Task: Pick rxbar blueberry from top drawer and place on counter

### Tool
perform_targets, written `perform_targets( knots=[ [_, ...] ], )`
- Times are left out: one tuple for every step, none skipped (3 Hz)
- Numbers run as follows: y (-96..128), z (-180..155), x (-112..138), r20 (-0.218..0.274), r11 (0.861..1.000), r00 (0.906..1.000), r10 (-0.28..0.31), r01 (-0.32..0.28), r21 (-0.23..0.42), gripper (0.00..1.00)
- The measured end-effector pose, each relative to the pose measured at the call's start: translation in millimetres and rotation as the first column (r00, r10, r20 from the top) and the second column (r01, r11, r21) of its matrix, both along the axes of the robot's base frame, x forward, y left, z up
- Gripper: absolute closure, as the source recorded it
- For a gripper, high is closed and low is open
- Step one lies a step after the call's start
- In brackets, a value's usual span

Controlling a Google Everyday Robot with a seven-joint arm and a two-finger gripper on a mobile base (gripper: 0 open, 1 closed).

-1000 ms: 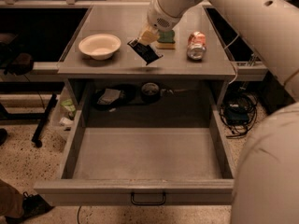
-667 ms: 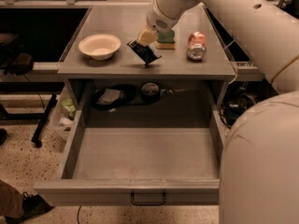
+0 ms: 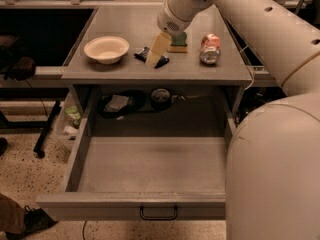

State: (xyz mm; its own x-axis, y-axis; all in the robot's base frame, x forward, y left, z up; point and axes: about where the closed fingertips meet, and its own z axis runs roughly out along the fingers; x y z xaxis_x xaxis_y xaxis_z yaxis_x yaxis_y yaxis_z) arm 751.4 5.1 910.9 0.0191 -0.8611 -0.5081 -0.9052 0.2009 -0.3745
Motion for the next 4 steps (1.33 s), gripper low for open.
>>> perform_targets(
  knots=[
    [0,0,0,0.0,1.0,1.0,0.0,0.0,0.0,0.0],
    [-26,16,0,0.017,0.999,0.999,-0.041,0.041,0.013,0.0],
    [-68,51,-8,0.063,0.995,0.9928,-0.101,0.1,0.024,0.0],
    [-98,84,-24,0.116,0.988,0.9818,-0.15,0.147,0.036,0.0]
  ],
)
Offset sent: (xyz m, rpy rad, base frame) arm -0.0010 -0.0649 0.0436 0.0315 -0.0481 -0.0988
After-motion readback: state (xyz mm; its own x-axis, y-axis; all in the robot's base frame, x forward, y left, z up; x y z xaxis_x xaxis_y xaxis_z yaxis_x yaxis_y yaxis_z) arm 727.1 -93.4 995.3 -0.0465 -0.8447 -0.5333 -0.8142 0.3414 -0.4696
